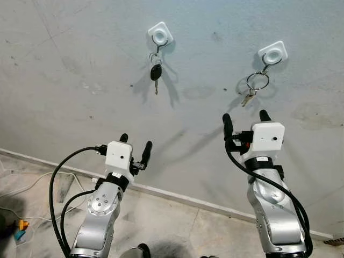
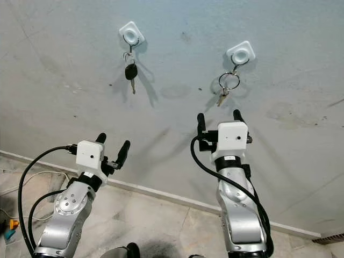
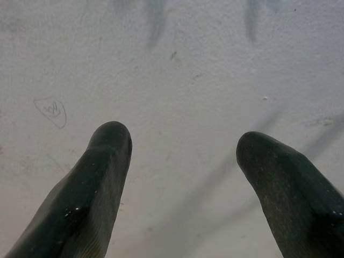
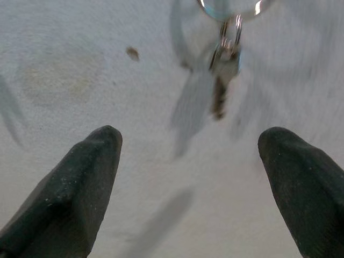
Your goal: Hang keys on a hook
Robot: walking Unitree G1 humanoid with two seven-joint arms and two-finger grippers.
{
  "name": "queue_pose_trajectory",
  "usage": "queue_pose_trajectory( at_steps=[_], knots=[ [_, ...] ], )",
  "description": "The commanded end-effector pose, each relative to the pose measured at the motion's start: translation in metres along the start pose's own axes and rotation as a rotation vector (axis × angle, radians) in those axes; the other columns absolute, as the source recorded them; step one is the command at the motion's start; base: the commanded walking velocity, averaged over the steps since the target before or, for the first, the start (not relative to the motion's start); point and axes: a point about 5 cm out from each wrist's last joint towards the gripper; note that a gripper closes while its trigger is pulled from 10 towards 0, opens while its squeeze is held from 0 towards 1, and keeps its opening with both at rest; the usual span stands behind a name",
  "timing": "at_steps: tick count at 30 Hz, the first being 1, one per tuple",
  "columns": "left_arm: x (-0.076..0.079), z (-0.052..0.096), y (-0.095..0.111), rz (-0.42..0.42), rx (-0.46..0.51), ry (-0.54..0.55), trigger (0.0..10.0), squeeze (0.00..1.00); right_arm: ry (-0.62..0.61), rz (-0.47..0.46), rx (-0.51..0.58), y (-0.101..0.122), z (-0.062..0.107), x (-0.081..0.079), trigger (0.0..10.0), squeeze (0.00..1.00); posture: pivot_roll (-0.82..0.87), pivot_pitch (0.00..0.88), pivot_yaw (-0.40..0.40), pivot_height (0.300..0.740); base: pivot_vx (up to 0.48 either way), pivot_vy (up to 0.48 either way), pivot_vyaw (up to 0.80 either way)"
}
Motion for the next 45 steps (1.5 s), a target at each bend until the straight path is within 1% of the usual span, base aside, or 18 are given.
queue_pose_trajectory(
  at_steps=[1, 6, 10, 13, 18, 19, 20, 21, 23, 29, 31, 33, 35, 38, 40, 42, 43, 45],
  knots=[
    [-0.001, -0.001, 0.004, -0.015, 0.005, 0.007, 10.0, 0.0, 0.042, -0.041, -0.003, 0.005, 0.0, -0.005, 10.0, 0.0, -0.05, 0.136, 0.038, 0.74, 0.0, 0.0, 0.0],
    [-0.001, -0.002, 0.003, -0.017, -0.001, 0.01, 10.0, 0.0, 0.048, 0.001, -0.004, 0.004, -0.001, -0.008, 10.0, 0.0, -0.05, 0.128, 0.037, 0.74, 0.0, 0.0, 0.0],
    [0.001, -0.003, 0.003, 0.004, -0.008, -0.017, 10.0, 0.0, 0.048, -0.007, -0.004, 0.006, -0.003, -0.006, 10.0, 0.0, -0.06, 0.128, 0.036, 0.74, 0.0, 0.0, 0.0],
    [-0.001, -0.004, 0.003, 0.028, -0.018, 0.0, 10.0, 0.0, 0.032, 0.013, 0.011, 0.012, -0.006, -0.001, 10.0, 0.0, -0.06, 0.132, 0.035, 0.74, 0.0, 0.0, 0.0],
    [-0.001, -0.004, 0.005, 0.018, -0.011, -0.002, 10.0, 0.0, -0.017, 0.063, 0.018, 0.014, -0.008, 0.007, 10.0, 0.0, -0.06, 0.133, 0.035, 0.74, 0.0, 0.0, 0.0],
    [-0.001, -0.004, 0.005, 0.013, -0.009, -0.002, 10.0, 0.0, -0.038, 0.083, 0.017, 0.014, -0.009, 0.009, 10.0, 0.0, -0.06, 0.133, 0.035, 0.74, 0.0, 0.0, 0.0],
    [-0.001, -0.004, 0.004, 0.002, -0.01, 0.001, 10.0, 0.0, -0.066, 0.201, 0.028, 0.015, -0.011, 0.013, 10.0, 0.0, -0.06, 0.134, 0.035, 0.74, 0.0, 0.0, 0.0],
    [-0.001, -0.004, 0.004, 0.0, -0.011, 0.003, 10.0, 0.0, -0.053, 0.203, 0.028, 0.014, -0.011, 0.012, 10.0, 0.0, -0.07, 0.134, 0.035, 0.74, 0.0, 0.0, 0.0],
    [-0.001, -0.004, 0.004, -0.001, -0.012, 0.008, 10.0, 0.0, -0.013, 0.119, 0.001, 0.011, -0.012, 0.01, 10.0, 0.0, -0.07, 0.134, 0.034, 0.74, 0.0, 0.0, 0.0],
    [0.0, -0.005, 0.005, 0.001, -0.007, 0.016, 10.0, 0.0, -0.02, 0.151, -0.005, 0.01, -0.012, 0.011, 10.0, 0.0, -0.07, 0.138, 0.035, 0.74, 0.0, 0.0, 0.0],
    [0.001, -0.005, 0.005, 0.001, -0.008, 0.014, 10.0, 0.0, -0.02, 0.152, -0.084, 0.003, -0.01, 0.011, 10.0, 0.0, -0.08, 0.137, 0.036, 0.74, 0.0, 0.0, 0.0],
    [0.002, -0.006, 0.005, 0.0, -0.009, 0.013, 10.0, 0.0, 0.017, 0.167, -0.06, 0.005, -0.008, 0.008, 10.0, 0.0, -0.08, 0.136, 0.036, 0.74, 0.0, 0.0, 0.0],
    [0.002, -0.007, 0.005, 0.001, -0.008, 0.012, 10.0, 0.0, 0.022, 0.116, -0.046, 0.006, -0.007, 0.007, 10.0, 0.0, -0.08, 0.135, 0.037, 0.74, 0.0, 0.0, 0.0],
    [0.002, -0.007, 0.006, 0.001, -0.005, 0.012, 10.0, 0.0, 0.023, 0.163, -0.02, 0.01, -0.007, 0.006, 10.0, 0.0, -0.08, 0.135, 0.038, 0.74, 0.0, 0.0, 0.0],
    [0.002, -0.007, 0.007, 0.007, -0.003, 0.004, 10.0, 0.0, 0.034, 0.133, 0.0, 0.013, -0.007, 0.005, 10.0, 0.0, -0.08, 0.135, 0.04, 0.74, 0.0, 0.0, 0.0],
    [0.001, -0.008, 0.013, 0.023, 0.014, 0.006, 10.0, 0.0, 0.039, 0.136, -0.003, 0.014, -0.007, 0.005, 10.0, 0.0, -0.08, 0.137, 0.039, 0.74, 0.0, 0.0, 0.0],
    [0.002, -0.011, 0.023, 0.055, 0.042, 0.003, 10.0, 0.0, 0.037, 0.143, -0.01, 0.013, -0.007, 0.005, 10.0, 0.0, -0.08, 0.137, 0.039, 0.74, 0.0, 0.0, 0.0],
    [0.005, -0.014, 0.031, 0.066, 0.062, -0.012, 10.0, 0.0, 0.035, 0.137, -0.016, 0.013, -0.007, 0.006, 10.0, 0.0, -0.07, 0.138, 0.039, 0.74, 0.0, 0.0, -0.65]
  ],
)
Point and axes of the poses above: a point about 5 cm out from each wrist's last joint towards the gripper, its own z axis pointing back from the gripper into the wrist, its own y axis along the axis of the wrist's last joint, x = y × z, and after that the axes turned 10 degrees about -z, right-handed
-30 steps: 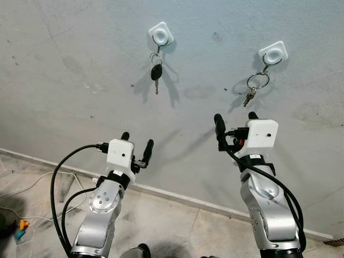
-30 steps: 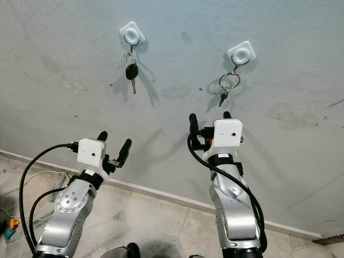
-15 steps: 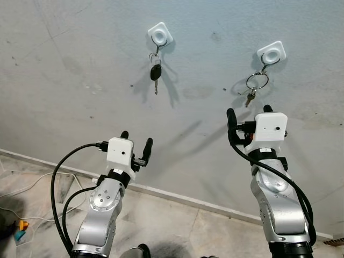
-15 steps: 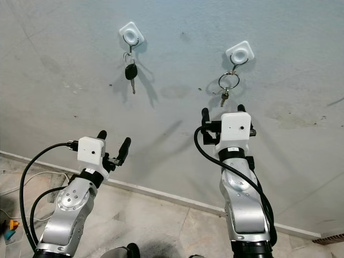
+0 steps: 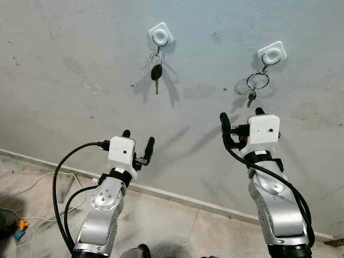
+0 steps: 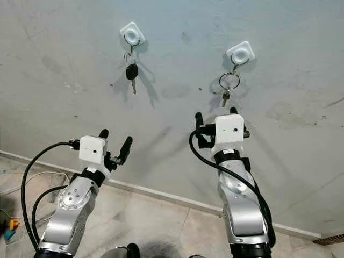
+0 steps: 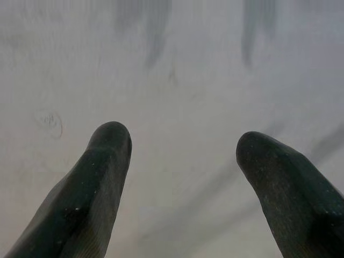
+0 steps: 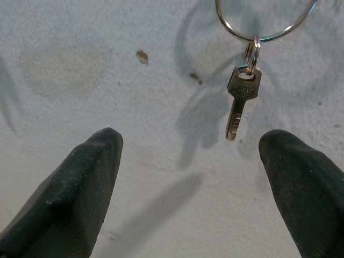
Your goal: Hang keys on a hook
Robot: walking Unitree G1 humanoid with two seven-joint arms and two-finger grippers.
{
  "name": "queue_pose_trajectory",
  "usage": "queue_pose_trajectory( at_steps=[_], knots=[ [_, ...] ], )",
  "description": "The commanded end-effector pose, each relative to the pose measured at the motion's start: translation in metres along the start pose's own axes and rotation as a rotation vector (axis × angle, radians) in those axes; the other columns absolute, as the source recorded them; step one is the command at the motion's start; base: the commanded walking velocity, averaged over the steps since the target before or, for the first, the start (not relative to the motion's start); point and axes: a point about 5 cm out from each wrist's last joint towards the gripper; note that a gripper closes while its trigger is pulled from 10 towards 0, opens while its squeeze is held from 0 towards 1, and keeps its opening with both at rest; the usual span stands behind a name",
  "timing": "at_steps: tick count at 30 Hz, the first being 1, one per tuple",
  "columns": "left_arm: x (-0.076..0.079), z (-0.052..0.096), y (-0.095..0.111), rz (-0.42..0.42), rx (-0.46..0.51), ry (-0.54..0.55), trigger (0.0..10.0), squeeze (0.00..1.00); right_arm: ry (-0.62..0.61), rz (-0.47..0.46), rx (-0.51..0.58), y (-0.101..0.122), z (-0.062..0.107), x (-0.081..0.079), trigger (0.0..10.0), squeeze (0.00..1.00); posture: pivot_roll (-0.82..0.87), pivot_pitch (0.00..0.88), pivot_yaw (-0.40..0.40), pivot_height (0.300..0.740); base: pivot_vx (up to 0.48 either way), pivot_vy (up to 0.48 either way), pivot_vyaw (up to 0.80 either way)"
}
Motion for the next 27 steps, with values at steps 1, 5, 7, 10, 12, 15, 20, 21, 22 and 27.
queue_pose_trajectory(
  at_steps=[1, 5, 7, 10, 12, 15, 20, 21, 22, 27],
  knots=[
    [0.003, -0.007, 0.018, 0.001, 0.051, -0.022, 10.0, 0.0, 0.002, -0.013, 0.009, 0.003, 0.001, 0.001, 10.0, 0.0, -0.08, 0.14, 0.039, 0.74, 0.0, 0.0, -0.77],
    [0.007, -0.012, 0.027, 0.007, 0.065, -0.037, 10.0, 0.0, 0.003, -0.014, -0.004, 0.003, 0.0, 0.001, 10.0, 0.0, -0.08, 0.14, 0.039, 0.74, 0.0, 0.0, -0.77],
    [0.007, -0.011, 0.023, -0.013, 0.066, -0.047, 10.0, 0.0, 0.013, -0.017, 0.0, 0.003, 0.0, -0.001, 10.0, 0.0, -0.08, 0.14, 0.044, 0.74, 0.0, 0.0, -0.77],
    [0.007, -0.006, 0.01, -0.016, 0.012, -0.068, 10.0, 0.0, 0.01, -0.016, -0.006, 0.001, 0.002, -0.001, 10.0, 0.0, -0.08, 0.14, 0.048, 0.74, 0.0, 0.0, -0.77],
    [0.007, -0.001, 0.001, -0.009, -0.024, -0.077, 10.0, 0.0, 0.009, -0.012, -0.016, -0.002, 0.002, -0.001, 10.0, 0.0, -0.07, 0.139, 0.05, 0.74, 0.0, 0.0, -0.77],
    [0.005, 0.003, -0.005, -0.007, -0.051, -0.08, 10.0, 0.0, 0.007, -0.009, -0.026, -0.005, 0.003, -0.001, 10.0, 0.0, -0.07, 0.139, 0.051, 0.74, 0.0, 0.0, -0.77],
    [-0.006, 0.017, -0.017, -0.03, -0.095, -0.063, 10.0, 0.0, -0.001, -0.004, -0.04, -0.01, 0.006, 0.0, 10.0, 0.0, -0.06, 0.141, 0.055, 0.74, 0.0, 0.0, -0.77],
    [-0.007, 0.021, -0.019, -0.039, -0.1, -0.067, 10.0, 0.0, -0.004, 0.0, -0.046, -0.012, 0.007, 0.001, 10.0, 0.0, -0.06, 0.146, 0.053, 0.74, 0.0, 0.0, -0.77],
    [-0.008, 0.024, -0.02, -0.041, -0.101, -0.069, 10.0, 0.0, -0.007, 0.003, -0.05, -0.013, 0.008, 0.002, 10.0, 0.0, -0.06, 0.146, 0.053, 0.74, 0.0, 0.0, -0.77],
    [-0.015, 0.032, -0.029, -0.062, -0.14, -0.058, 10.0, 0.0, -0.02, -0.009, -0.093, -0.026, 0.016, 0.007, 10.0, 0.0, -0.06, 0.16, 0.052, 0.74, 0.0, 0.0, -0.77]
  ],
)
Point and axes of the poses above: a point about 5 cm out from each wrist's last joint towards the gripper, its own z axis pointing back from the gripper into the wrist, its own y axis along the axis of the wrist's last joint, x = y × z, and after that the axes turned 10 degrees about -z, right-handed
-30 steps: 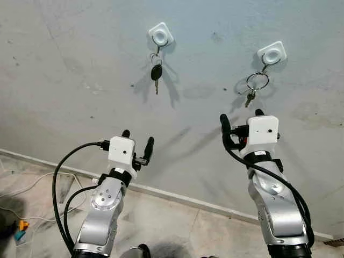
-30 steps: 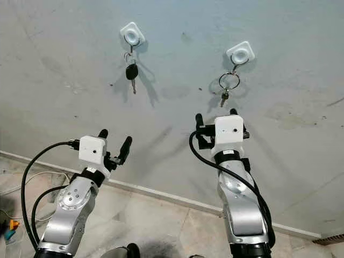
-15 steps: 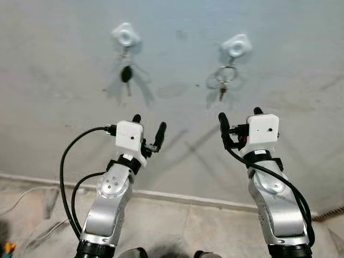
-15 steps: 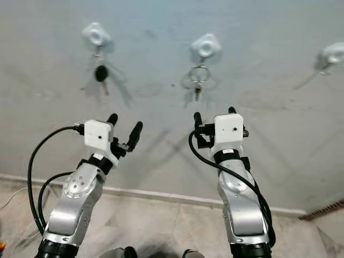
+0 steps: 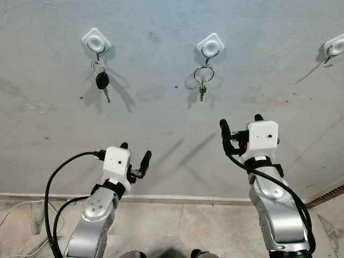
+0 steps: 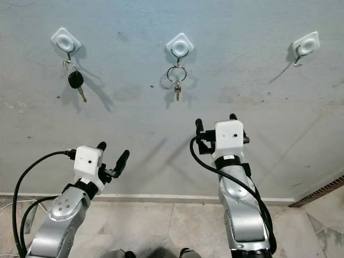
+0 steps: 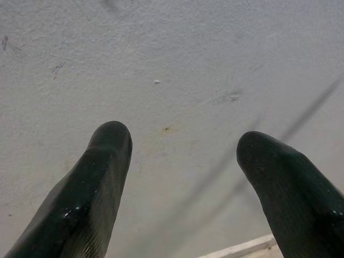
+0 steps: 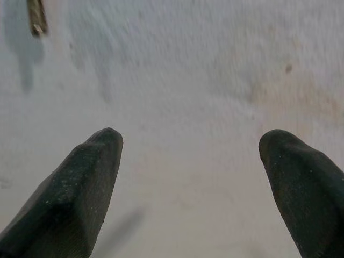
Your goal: Hang keys on a hook
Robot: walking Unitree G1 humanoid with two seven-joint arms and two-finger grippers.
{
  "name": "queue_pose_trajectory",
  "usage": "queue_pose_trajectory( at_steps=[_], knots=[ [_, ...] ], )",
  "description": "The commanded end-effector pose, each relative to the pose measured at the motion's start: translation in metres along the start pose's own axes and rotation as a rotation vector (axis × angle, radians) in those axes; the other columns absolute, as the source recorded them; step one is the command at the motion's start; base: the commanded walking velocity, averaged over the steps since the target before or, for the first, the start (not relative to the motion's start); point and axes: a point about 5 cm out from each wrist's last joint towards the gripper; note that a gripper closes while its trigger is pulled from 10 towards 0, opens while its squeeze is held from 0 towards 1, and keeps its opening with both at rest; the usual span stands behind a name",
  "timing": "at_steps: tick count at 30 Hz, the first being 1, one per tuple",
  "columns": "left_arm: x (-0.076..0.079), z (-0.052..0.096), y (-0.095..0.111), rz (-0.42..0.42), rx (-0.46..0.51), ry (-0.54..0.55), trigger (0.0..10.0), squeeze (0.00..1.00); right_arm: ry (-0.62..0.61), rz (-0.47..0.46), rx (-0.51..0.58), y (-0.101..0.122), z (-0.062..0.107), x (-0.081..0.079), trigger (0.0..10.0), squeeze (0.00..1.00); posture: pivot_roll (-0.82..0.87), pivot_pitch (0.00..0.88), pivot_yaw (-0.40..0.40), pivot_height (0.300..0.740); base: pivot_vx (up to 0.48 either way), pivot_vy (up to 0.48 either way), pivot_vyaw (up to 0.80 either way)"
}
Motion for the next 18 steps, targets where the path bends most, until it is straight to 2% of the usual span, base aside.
queue_pose_trajectory(
  at_steps=[1, 9, 18],
  knots=[
    [-0.004, 0.004, -0.003, -0.012, -0.009, 0.008, 10.0, 0.0, -0.016, -0.021, -0.029, -0.01, 0.005, 0.003, 10.0, 0.0, -0.05, 0.161, 0.052, 0.74, 0.0, 0.0, 0.0],
    [-0.002, 0.009, -0.019, -0.019, -0.066, 0.001, 10.0, 0.0, -0.029, -0.024, -0.083, -0.026, 0.011, 0.006, 10.0, 0.0, -0.05, 0.159, 0.054, 0.74, 0.0, 0.0, 0.0],
    [-0.003, 0.006, -0.017, -0.024, -0.055, 0.002, 10.0, 0.0, -0.035, -0.027, -0.087, -0.029, 0.011, 0.007, 10.0, 0.0, -0.05, 0.154, 0.053, 0.74, -0.271, 0.0, 0.0]
  ],
)
Point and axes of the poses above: a point about 5 cm out from each wrist's last joint towards the gripper, its own z axis pointing back from the gripper into the wrist, its own y axis along the axis of the wrist's last joint, x = y × z, and after that the axes turned 10 degrees about -z, right-handed
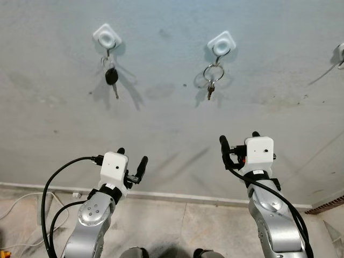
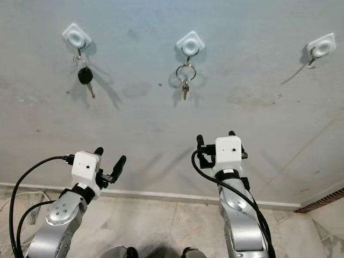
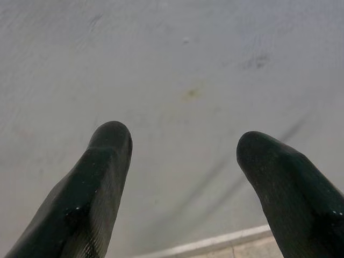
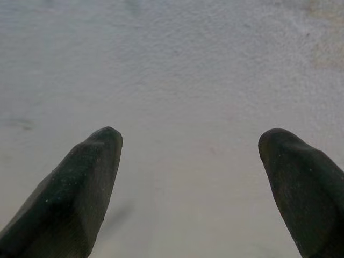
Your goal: Hang keys on a hook
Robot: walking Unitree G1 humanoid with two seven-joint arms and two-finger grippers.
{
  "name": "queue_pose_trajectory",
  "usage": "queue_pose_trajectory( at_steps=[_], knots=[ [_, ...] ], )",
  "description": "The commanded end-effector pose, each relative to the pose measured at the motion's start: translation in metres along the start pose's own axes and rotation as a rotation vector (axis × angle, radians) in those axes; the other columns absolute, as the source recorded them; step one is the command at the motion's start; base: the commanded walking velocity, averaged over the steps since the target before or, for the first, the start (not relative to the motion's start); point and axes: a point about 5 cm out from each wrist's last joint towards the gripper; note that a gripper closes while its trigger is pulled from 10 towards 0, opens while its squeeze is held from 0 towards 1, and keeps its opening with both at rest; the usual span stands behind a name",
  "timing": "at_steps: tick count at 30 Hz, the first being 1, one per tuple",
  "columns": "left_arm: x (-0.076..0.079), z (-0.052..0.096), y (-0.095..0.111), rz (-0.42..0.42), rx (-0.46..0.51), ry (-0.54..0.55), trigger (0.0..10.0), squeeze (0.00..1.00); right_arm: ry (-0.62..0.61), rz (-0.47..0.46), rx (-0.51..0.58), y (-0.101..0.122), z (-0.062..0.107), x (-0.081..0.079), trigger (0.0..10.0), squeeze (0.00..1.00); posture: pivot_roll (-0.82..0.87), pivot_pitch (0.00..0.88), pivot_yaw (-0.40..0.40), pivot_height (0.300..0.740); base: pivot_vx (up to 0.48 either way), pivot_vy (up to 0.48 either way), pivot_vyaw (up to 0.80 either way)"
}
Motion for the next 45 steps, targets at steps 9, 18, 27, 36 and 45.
queue_pose_trajectory(
  at_steps=[9, 18, 27, 36, 45],
  knots=[
    [0.0, 0.003, -0.007, -0.007, -0.029, -0.004, 10.0, 0.0, -0.009, -0.012, -0.03, -0.011, 0.005, -0.002, 10.0, 0.0, -0.05, 0.158, 0.056, 0.74, -0.341, 0.0, 0.0],
    [0.002, 0.001, -0.008, -0.006, -0.028, -0.008, 10.0, 0.0, -0.019, -0.002, -0.05, -0.018, 0.007, 0.002, 10.0, 0.0, -0.06, 0.16, 0.055, 0.74, -0.368, 0.0, 0.0],
    [0.003, -0.006, -0.015, -0.002, -0.049, -0.003, 10.0, 0.0, -0.036, -0.002, -0.132, -0.043, 0.01, 0.005, 10.0, 0.0, -0.06, 0.158, 0.05, 0.74, -0.364, 0.0, 0.0],
    [0.005, -0.003, -0.059, 0.019, -0.203, 0.013, 10.0, 0.0, -0.072, -0.063, -0.298, -0.088, 0.023, 0.007, 10.0, 0.0, -0.06, 0.145, 0.038, 0.74, -0.362, 0.0, 0.0],
    [0.005, 0.006, -0.081, 0.022, -0.285, 0.015, 10.0, 0.0, -0.075, -0.052, -0.335, -0.097, 0.021, 0.012, 10.0, 0.0, -0.06, 0.133, 0.033, 0.74, -0.335, 0.0, 0.0]
  ],
)
Point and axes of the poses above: a point about 5 cm out from each wrist's last joint towards the gripper, its own z axis pointing back from the gripper into the wrist, its own y axis along the axis of the wrist's last joint, x = y × z, and after that the axes turned 10 degrees about -z, right-handed
